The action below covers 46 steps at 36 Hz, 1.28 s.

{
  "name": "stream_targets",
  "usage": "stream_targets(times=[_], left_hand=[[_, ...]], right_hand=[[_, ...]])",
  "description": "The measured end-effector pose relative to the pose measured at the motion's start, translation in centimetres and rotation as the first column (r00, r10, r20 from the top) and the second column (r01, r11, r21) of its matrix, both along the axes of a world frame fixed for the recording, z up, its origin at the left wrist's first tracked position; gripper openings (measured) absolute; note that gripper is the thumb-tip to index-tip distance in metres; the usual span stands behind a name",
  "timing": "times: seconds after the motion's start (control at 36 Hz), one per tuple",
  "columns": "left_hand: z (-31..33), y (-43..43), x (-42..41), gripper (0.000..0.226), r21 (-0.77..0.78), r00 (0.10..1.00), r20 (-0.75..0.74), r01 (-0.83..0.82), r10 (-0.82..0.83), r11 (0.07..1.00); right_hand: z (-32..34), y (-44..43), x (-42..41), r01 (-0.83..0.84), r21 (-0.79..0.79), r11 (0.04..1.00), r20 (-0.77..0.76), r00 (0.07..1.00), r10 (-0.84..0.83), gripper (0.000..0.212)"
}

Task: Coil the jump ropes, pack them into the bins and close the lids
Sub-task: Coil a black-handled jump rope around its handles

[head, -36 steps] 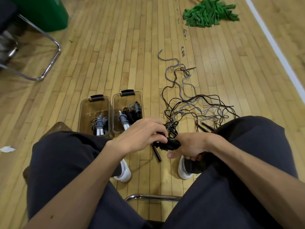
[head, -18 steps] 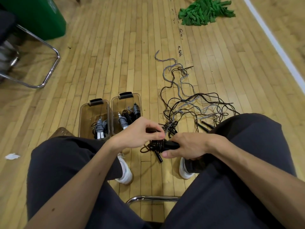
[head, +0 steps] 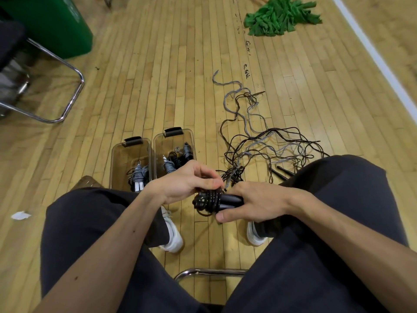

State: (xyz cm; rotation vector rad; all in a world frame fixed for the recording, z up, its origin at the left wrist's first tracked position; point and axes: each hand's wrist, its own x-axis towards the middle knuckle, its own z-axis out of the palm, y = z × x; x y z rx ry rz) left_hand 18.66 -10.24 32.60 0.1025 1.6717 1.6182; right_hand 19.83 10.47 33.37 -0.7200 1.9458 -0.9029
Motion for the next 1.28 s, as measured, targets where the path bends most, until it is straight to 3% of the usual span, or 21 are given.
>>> stream_targets(times=[0.11,0.22,0.36,0.44,0.56,0.72,0.83,1.0,1.28], left_hand=[[0.5,0.3,-0.1,0.035,0.157,0.998,0.068,-0.021,0.01,0.987],[0.5,0.7,-0.1,0.035,0.252,0.991,0.118,-0.092,0.063,0.963],[0.4,1.3,0.0,0.034,0.194,0.983,0.07,-0.183,0.172,0.964],[0.3,1.7,-0.1,0.032,0.138,0.953,0.087,-0.299,0.289,0.944],[-0.2,1.8,-0.2,0.033,-0.018,0.964,-0.004,-0.266,0.266,0.964],[-0.1,2.1,-0.2,0.028,0.024,0.962,0.065,-0.269,0.267,0.963],[-0.2,2.1,0.0,0.039,-0.065,0.989,-0.023,-0.146,0.145,0.987],[0.9,1.8,-0.2,0.039,-0.147,0.966,-0.204,-0.19,0.159,0.971],[0.9,1.1,0.2,0.033,-0.423,0.853,-0.519,-0.197,-0.058,0.884]], right_hand=[[0.6,-0.1,0.0,0.111,-0.148,0.983,0.186,0.979,-0.083,0.032],[0.7,-0.3,-0.1,0.214,-0.193,0.958,0.255,0.953,-0.161,0.028],[0.4,-0.5,-0.6,0.337,-0.276,0.9,0.328,0.914,-0.241,0.017],[0.3,-0.8,-0.9,0.423,-0.287,0.859,0.362,0.878,-0.312,0.034],[0.4,-0.8,-1.1,0.465,-0.301,0.832,0.351,0.866,-0.357,0.028],[0.4,-0.5,-1.3,0.545,-0.333,0.769,0.357,0.828,-0.433,0.015],[0.6,0.0,-1.6,0.584,-0.371,0.722,0.379,0.805,-0.457,0.015],[0.6,0.6,-2.1,0.609,-0.341,0.716,0.324,0.791,-0.518,0.015],[-0.8,0.5,-3.2,0.675,-0.247,0.696,0.251,0.738,-0.626,0.019]])
